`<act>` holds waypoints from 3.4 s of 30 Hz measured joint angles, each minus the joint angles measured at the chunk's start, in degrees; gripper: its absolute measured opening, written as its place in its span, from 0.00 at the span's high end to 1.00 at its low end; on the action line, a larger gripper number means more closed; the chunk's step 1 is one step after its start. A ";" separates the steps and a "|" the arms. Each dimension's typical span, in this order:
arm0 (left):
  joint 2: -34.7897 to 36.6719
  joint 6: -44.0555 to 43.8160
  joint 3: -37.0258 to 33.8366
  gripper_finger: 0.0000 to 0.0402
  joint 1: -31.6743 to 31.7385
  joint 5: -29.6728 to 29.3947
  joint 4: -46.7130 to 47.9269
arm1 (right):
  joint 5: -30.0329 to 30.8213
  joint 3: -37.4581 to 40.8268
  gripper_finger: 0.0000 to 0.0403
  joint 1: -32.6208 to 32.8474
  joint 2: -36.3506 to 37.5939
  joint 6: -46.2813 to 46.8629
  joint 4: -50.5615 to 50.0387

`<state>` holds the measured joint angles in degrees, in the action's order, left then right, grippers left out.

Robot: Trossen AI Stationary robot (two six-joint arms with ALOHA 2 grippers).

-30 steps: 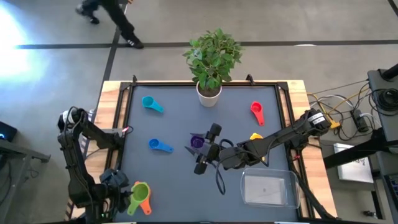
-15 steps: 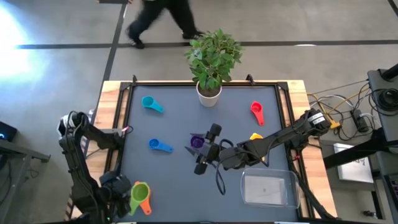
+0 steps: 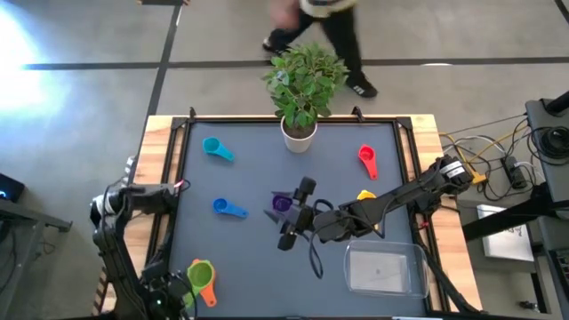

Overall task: Nest measuring cups in basket
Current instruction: Stack the green measuring cup on top of the orange measuring cup, then adjust the nested measuring cups

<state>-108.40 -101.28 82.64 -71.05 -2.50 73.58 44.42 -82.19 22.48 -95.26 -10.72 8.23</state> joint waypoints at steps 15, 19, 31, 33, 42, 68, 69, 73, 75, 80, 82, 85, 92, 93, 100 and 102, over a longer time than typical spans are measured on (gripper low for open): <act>-5.37 1.81 2.92 0.54 2.98 -0.05 -4.64 | -0.08 0.00 0.41 0.02 0.00 -0.83 0.22; -5.06 1.82 2.90 0.54 3.26 -0.60 -4.52 | -0.07 0.00 0.41 0.26 0.00 -1.15 0.22; -4.67 2.16 11.40 0.54 3.61 -8.01 7.18 | 0.11 0.00 0.41 1.33 0.13 -2.72 0.22; -4.65 4.18 12.19 0.54 3.77 -8.80 7.35 | 0.14 0.00 0.41 1.55 0.15 -3.06 0.22; -7.50 27.62 12.44 0.54 4.40 -5.42 4.90 | 0.14 0.00 0.41 2.32 0.17 -4.39 0.11; -23.22 47.09 35.49 0.54 4.23 -13.12 16.44 | -5.46 0.00 0.41 2.54 0.02 -2.97 -0.72; -22.86 45.91 35.19 0.54 4.10 -13.77 16.41 | -5.46 0.00 0.41 2.54 0.02 -2.66 -0.74; -20.13 41.62 33.79 0.54 3.01 -19.00 16.49 | -5.44 0.00 0.41 2.54 0.00 -1.95 -1.18; -18.37 39.20 32.79 0.54 2.22 -22.73 16.45 | -5.44 0.00 0.41 2.54 0.00 -1.79 -1.66; -12.10 33.55 26.96 0.54 -0.10 -28.77 16.46 | -5.46 0.00 0.41 2.52 -0.02 -1.86 -1.73; -10.01 31.89 23.75 0.54 -0.52 -28.09 16.46 | -5.48 0.00 0.41 2.49 -0.02 -1.86 -1.78; -6.31 29.14 18.29 0.54 -1.52 -28.09 16.43 | -5.48 0.00 0.41 2.49 -0.04 -1.86 -1.97; 4.58 24.68 5.29 0.54 -3.39 -34.10 6.81 | -5.48 0.00 0.41 2.47 -0.04 -2.36 -2.02; 5.65 24.66 3.74 0.54 -3.30 -34.27 5.56 | -5.48 0.00 0.41 2.49 -0.04 -2.36 -2.03; 10.43 24.29 -3.31 0.54 -3.30 -34.61 -0.81 | -5.47 0.02 0.41 2.36 -0.07 -2.77 -2.06; 10.77 24.16 -4.09 0.54 -3.28 -34.63 -1.44 | -5.48 0.04 0.41 2.31 -0.07 -2.89 -2.08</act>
<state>-97.63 -77.12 78.55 -74.33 -37.12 72.14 38.94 -82.15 24.79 -95.33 -13.61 6.15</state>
